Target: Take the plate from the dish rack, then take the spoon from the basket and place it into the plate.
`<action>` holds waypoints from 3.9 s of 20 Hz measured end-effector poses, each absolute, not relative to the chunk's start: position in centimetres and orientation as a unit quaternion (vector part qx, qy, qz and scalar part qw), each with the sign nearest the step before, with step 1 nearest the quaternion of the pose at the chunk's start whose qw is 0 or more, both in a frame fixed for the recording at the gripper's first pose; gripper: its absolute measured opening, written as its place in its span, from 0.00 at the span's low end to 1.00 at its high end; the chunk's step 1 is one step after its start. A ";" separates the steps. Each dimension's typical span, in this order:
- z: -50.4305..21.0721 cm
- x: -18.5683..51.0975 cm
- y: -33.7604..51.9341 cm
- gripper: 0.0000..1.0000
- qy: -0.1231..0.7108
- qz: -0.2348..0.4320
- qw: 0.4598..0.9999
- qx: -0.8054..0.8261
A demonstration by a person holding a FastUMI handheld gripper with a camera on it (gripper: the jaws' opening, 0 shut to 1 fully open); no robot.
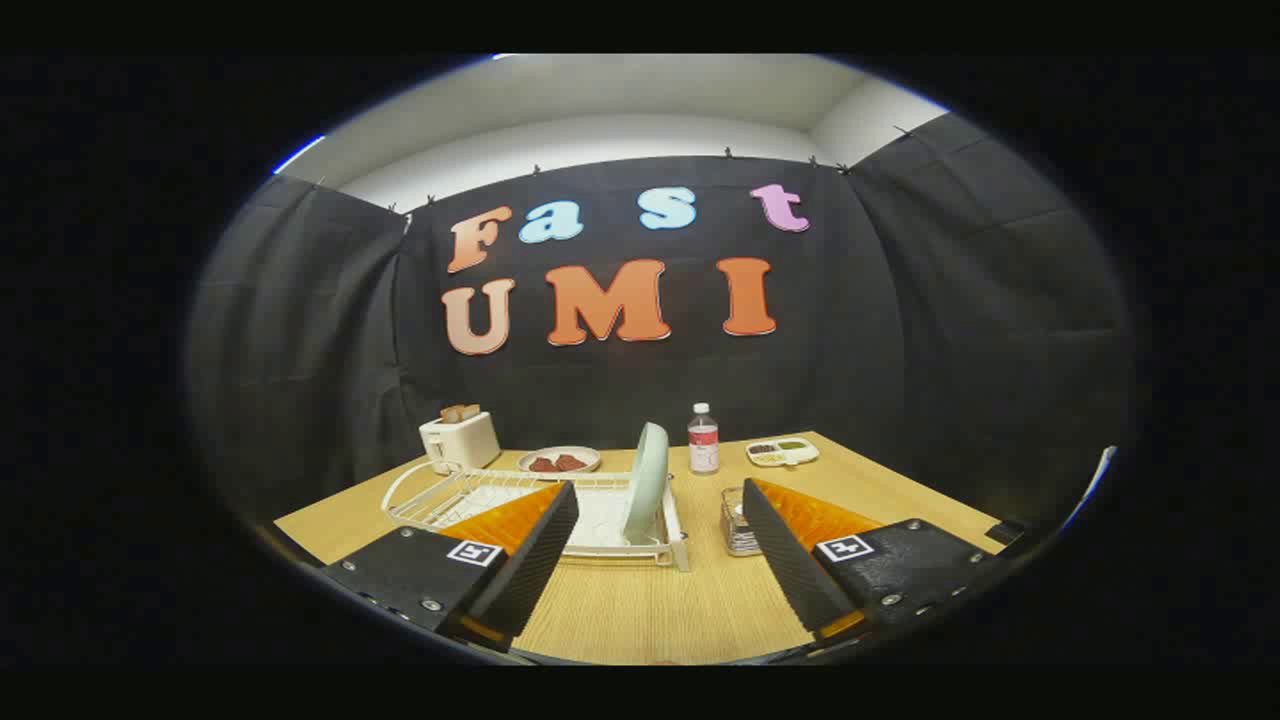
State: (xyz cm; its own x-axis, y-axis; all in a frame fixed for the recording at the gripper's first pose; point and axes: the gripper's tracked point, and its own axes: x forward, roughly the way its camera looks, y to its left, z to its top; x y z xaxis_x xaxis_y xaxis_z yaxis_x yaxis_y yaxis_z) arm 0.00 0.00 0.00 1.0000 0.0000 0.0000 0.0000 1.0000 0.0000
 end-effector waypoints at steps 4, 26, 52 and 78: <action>-0.1 0.1 0.1 0.98 0.001 0.000 1.000 -0.002; 1.4 6.3 0.8 0.98 0.017 -0.013 1.000 -0.020; -6.6 22.9 0.3 0.29 0.236 -0.100 0.966 -0.034; 1.0 19.5 2.7 0.18 0.158 -0.127 0.962 -0.183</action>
State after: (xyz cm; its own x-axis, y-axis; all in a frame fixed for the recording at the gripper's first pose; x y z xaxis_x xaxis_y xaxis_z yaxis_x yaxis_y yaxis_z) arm 19.54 2.68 1.04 0.9176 -0.3019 -0.2585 0.1860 0.9009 -0.3921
